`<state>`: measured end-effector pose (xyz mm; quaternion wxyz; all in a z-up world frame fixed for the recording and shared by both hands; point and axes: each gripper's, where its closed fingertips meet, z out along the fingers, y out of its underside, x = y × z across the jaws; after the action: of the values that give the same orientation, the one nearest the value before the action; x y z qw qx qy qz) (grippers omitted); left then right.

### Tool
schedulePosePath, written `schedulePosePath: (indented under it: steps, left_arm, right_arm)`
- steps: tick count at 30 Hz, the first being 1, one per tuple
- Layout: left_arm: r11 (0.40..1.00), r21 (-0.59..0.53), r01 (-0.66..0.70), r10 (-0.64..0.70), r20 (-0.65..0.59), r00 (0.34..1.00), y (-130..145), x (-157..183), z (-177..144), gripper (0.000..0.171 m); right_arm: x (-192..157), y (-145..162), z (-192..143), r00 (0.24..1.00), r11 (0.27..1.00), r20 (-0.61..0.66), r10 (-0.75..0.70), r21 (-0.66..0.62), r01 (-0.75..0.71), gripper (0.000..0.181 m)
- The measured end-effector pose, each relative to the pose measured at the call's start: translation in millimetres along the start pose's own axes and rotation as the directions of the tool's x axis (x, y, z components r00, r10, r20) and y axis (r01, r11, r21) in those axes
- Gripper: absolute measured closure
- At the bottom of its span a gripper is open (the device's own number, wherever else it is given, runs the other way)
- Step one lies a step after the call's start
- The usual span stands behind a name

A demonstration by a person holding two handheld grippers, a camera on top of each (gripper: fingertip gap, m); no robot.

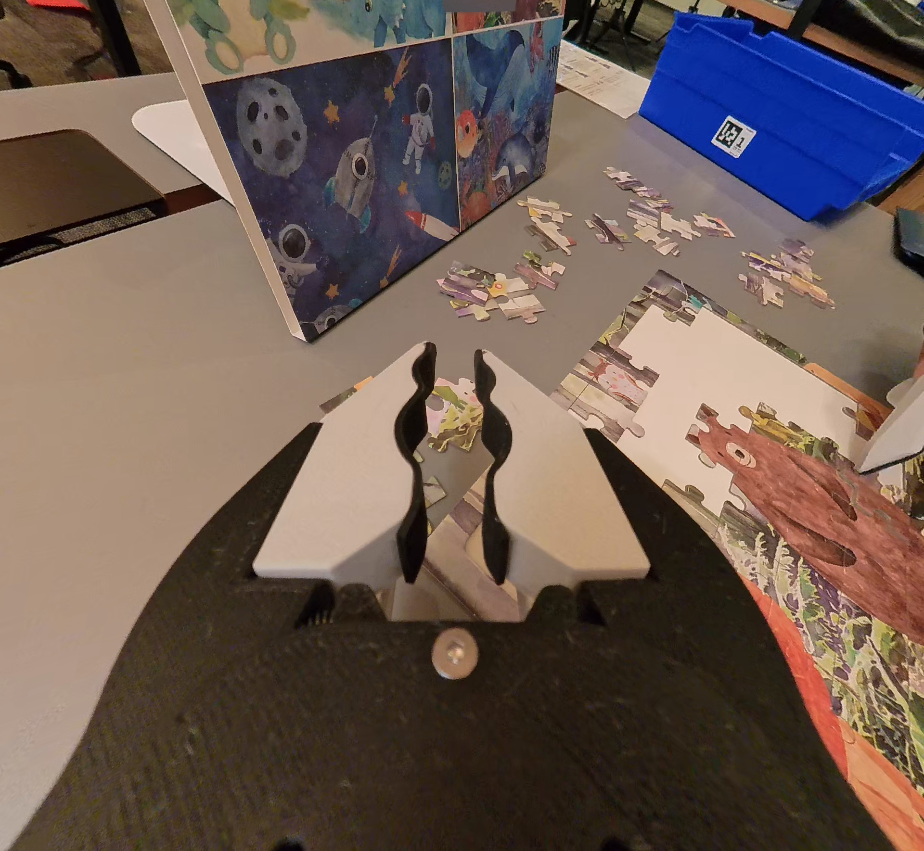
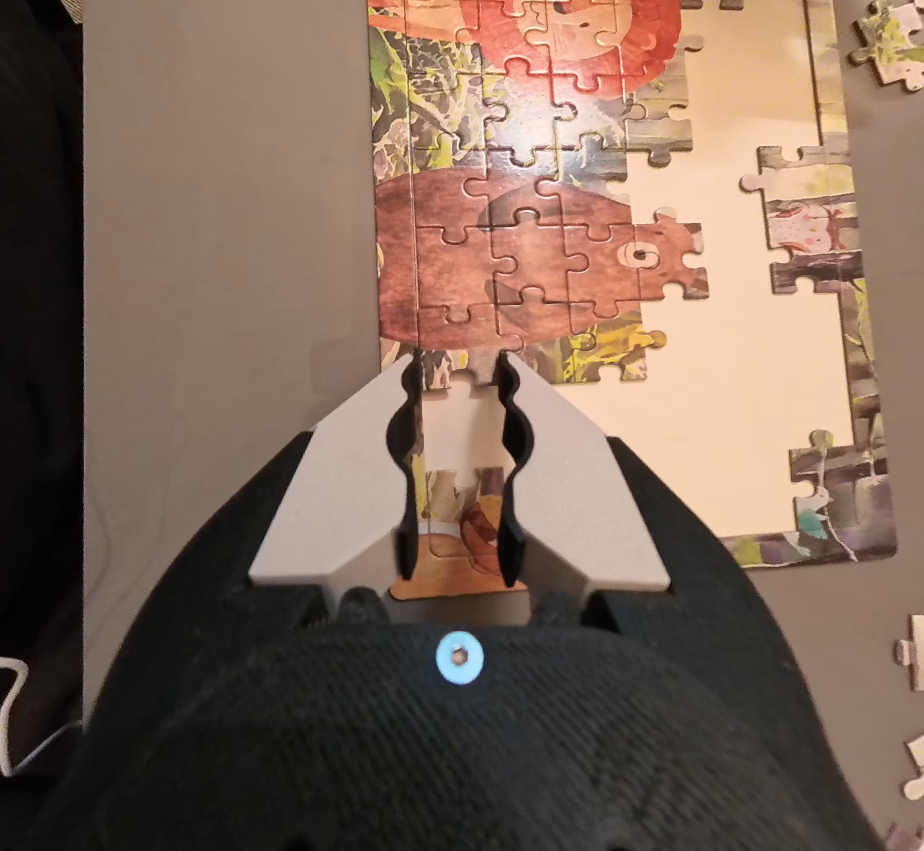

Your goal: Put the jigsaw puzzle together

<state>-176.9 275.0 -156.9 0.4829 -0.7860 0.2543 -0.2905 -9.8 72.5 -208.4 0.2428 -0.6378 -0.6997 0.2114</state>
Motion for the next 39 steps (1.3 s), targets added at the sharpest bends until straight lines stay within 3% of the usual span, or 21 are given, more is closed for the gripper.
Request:
schedulePosePath:
  steps: [39]
  left_arm:
    - [1.000,0.000,0.001,-0.001,0.005,1.000,0,0,0,0.157]
  right_arm:
    - [-3,-11,9,0.999,1.000,0.041,-0.006,0.013,0.006,0.159]
